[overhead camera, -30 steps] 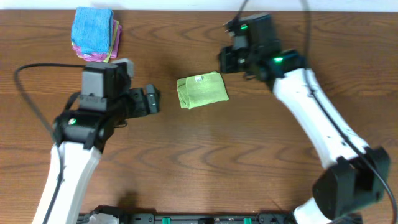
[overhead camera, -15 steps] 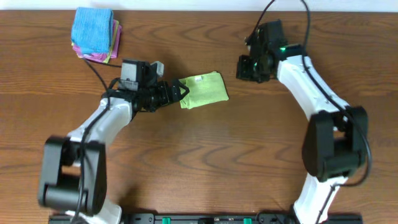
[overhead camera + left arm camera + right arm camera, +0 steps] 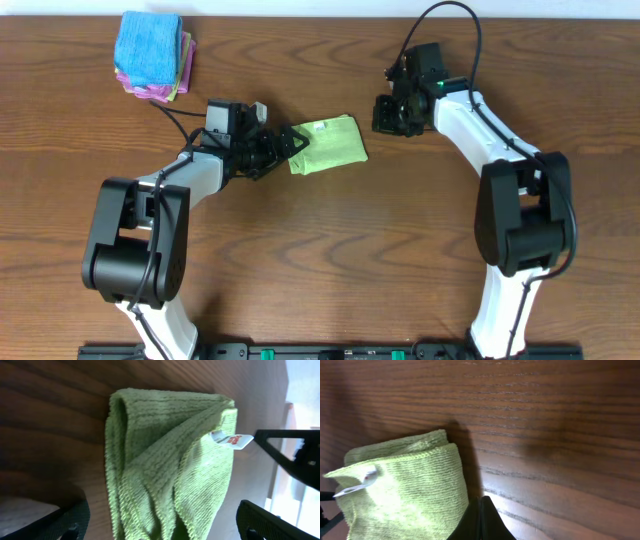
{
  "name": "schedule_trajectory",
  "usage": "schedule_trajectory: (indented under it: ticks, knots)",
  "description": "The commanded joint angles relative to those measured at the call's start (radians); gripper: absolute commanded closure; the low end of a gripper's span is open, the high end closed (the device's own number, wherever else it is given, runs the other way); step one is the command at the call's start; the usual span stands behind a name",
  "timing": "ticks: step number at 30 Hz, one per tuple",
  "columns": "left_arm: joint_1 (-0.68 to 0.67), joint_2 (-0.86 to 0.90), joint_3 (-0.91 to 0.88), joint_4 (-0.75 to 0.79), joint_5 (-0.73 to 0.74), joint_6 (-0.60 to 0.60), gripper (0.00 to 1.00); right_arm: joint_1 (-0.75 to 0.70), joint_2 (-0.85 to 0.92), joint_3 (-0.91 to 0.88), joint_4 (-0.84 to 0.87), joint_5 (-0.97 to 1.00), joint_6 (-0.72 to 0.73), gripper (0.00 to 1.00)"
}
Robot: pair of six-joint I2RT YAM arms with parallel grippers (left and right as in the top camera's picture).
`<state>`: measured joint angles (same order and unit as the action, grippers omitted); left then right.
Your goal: Fold the cloth
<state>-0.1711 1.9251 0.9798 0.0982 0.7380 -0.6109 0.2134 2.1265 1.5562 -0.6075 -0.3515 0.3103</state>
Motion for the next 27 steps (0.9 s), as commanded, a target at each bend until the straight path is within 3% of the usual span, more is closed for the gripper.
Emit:
schedule_trajectory:
  ticks: [1, 26, 27]
  knots:
    - [0.003, 0.062, -0.003, 0.002, -0.01, -0.026, 0.05, 0.011, 0.032, -0.003, 0.014, -0.012, 0.011, 0.99]
    - [0.0, 0.094, -0.003, -0.029, 0.013, -0.058, 0.04, 0.149, 0.08, -0.003, 0.106, -0.044, 0.06, 0.99]
    - [0.0, 0.095, -0.003, -0.036, 0.013, -0.058, 0.01, 0.157, 0.08, -0.003, 0.104, -0.045, 0.06, 0.99]
